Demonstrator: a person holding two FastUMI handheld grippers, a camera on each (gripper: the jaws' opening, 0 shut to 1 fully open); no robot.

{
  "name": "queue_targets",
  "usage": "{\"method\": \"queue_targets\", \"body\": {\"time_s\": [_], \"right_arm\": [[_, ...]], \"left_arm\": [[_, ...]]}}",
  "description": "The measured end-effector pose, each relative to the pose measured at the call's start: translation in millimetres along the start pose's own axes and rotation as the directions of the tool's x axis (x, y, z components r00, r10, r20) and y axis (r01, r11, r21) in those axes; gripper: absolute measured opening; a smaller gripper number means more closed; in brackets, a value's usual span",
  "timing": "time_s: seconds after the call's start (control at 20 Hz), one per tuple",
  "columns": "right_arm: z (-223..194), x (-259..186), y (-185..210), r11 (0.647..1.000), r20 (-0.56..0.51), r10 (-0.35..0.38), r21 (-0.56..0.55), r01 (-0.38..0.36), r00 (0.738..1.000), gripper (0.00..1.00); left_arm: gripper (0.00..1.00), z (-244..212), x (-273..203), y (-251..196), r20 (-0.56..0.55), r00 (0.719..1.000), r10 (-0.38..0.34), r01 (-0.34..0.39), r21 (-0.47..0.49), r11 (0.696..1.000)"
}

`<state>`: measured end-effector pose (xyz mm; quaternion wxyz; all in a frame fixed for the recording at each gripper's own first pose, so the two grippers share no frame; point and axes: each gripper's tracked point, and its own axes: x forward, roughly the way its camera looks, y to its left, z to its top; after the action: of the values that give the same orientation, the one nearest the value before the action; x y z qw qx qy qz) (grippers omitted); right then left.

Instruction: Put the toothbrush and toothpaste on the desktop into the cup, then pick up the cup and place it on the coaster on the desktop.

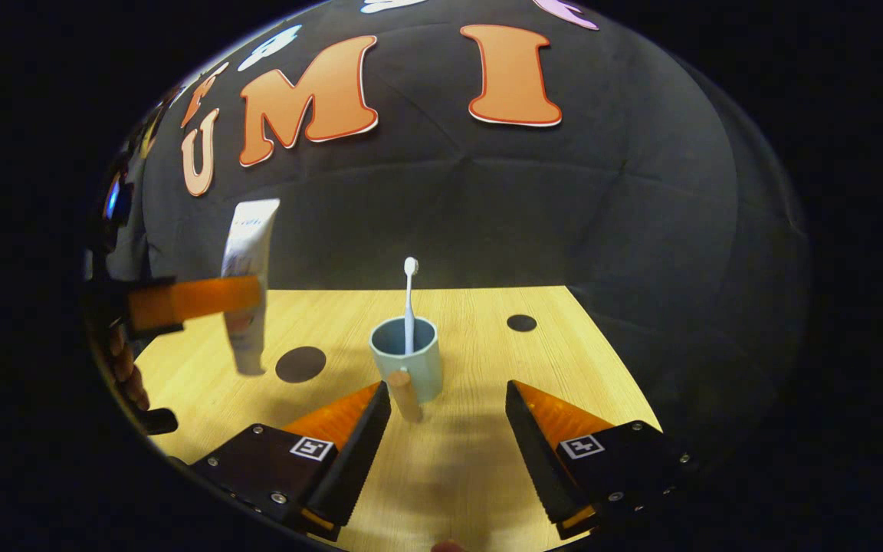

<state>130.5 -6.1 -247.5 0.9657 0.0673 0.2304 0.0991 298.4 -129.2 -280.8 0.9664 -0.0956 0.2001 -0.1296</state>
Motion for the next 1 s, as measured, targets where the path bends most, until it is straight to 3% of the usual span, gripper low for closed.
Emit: {"method": "queue_targets", "body": {"time_s": [0.25, 0.55, 1.0], "right_arm": [[-19, -14, -13, 1.000, -0.028, -0.017, 0.024, 0.018, 0.999, 0.93], [-25, -12, -27, 0.999, -0.021, -0.014, 0.046, 0.015, 1.000, 0.93], [-27, -12, -30, 0.998, -0.020, -0.006, 0.065, 0.007, 1.000, 0.93]], "left_arm": [[0.10, 17, 47, -23, 0.142, 0.989, -0.034, 0.038, -0.030, 0.999], [0.10, 20, 86, -44, 0.215, 0.975, -0.053, 0.061, -0.032, 0.998], [0.10, -17, 121, -49, 0.209, 0.978, -0.027, 0.033, -0.029, 0.999]]}}
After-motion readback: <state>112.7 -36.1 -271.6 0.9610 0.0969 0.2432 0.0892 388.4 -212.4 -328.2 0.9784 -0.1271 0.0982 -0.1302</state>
